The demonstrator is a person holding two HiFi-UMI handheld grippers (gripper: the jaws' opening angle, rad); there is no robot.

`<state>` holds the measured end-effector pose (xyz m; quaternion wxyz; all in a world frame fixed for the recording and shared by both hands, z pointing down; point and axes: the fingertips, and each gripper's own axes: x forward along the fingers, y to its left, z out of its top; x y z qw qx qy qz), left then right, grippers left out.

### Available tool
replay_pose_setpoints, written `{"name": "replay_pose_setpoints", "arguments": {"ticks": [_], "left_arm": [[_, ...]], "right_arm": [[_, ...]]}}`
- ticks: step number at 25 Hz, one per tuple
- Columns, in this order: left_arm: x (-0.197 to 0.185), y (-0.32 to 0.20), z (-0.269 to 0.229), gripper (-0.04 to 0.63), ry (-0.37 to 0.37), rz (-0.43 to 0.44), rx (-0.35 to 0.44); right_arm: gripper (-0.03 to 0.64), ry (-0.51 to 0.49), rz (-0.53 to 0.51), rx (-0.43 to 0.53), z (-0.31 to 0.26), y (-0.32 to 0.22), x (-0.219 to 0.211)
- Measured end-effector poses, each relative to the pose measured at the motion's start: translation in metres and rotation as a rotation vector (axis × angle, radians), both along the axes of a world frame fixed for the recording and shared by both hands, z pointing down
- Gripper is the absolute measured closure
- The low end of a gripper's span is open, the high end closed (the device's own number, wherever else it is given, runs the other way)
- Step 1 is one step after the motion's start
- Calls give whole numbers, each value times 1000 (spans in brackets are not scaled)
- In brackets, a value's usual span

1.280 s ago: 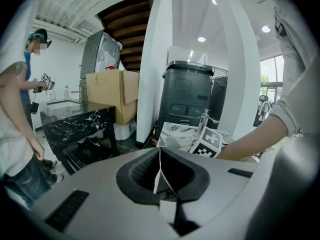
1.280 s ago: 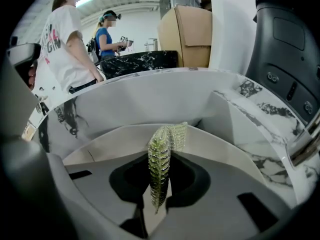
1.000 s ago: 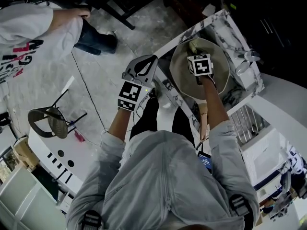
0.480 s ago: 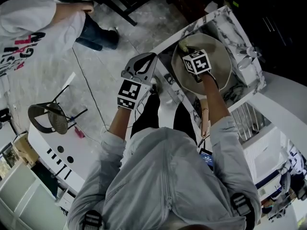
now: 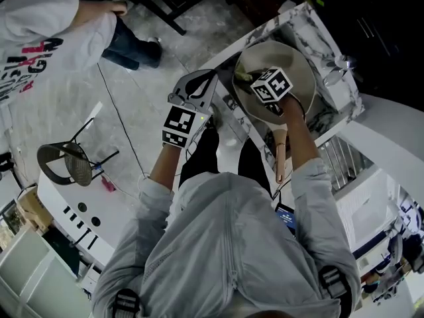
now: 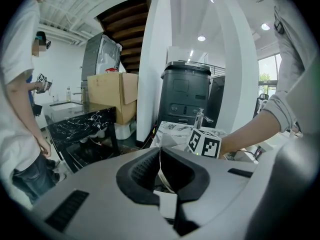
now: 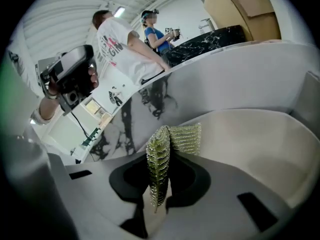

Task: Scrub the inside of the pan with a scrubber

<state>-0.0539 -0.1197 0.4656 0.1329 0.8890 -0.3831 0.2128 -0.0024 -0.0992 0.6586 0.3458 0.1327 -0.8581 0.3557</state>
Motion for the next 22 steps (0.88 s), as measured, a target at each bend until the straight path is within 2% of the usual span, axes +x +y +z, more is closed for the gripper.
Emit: {"name": "replay_pose_setpoints", "arguments": {"ticks": [6,16,22], "left_arm": [[8,4,-7,572,14,-2,6],[24,7,-14,572,30,17,14],[37,7,-22,572,42,38,25]], "right_arm": [[531,2,-142,-86,-6,38,1],[531,-2,-275,-246,-22,82,19],[531,82,-411,-300,-31,101,35]]}}
